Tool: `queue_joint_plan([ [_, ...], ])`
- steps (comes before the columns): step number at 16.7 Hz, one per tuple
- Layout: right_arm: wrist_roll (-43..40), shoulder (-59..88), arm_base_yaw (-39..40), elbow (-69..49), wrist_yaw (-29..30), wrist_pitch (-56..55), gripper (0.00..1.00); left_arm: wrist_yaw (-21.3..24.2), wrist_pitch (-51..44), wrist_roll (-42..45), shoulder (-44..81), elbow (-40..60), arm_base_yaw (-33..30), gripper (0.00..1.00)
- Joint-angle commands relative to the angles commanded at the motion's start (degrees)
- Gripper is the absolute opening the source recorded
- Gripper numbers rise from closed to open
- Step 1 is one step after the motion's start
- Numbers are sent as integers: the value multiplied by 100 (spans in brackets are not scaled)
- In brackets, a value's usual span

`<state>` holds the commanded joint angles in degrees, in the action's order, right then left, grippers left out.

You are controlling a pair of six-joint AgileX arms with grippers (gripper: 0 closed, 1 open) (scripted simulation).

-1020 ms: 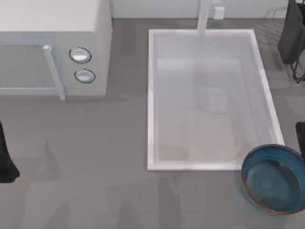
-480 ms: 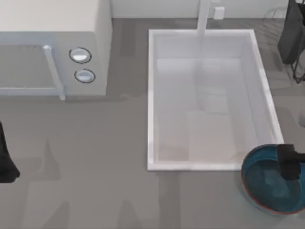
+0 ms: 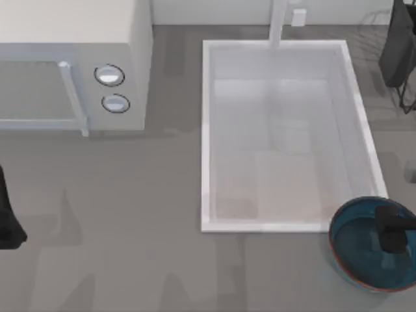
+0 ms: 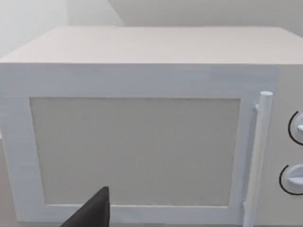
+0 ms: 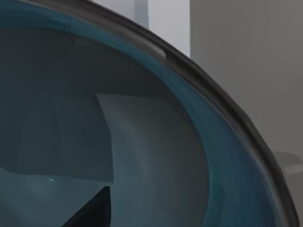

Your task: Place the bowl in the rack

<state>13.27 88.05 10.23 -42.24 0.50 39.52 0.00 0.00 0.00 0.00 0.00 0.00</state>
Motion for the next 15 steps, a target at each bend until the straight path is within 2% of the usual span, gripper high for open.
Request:
queue_joint_plan([
  [12,0,0,0,0,0,0,2,0,0,0,0,0,0,100],
  [15,0,0,0,0,0,0,0,0,0,0,0,0,0,100],
])
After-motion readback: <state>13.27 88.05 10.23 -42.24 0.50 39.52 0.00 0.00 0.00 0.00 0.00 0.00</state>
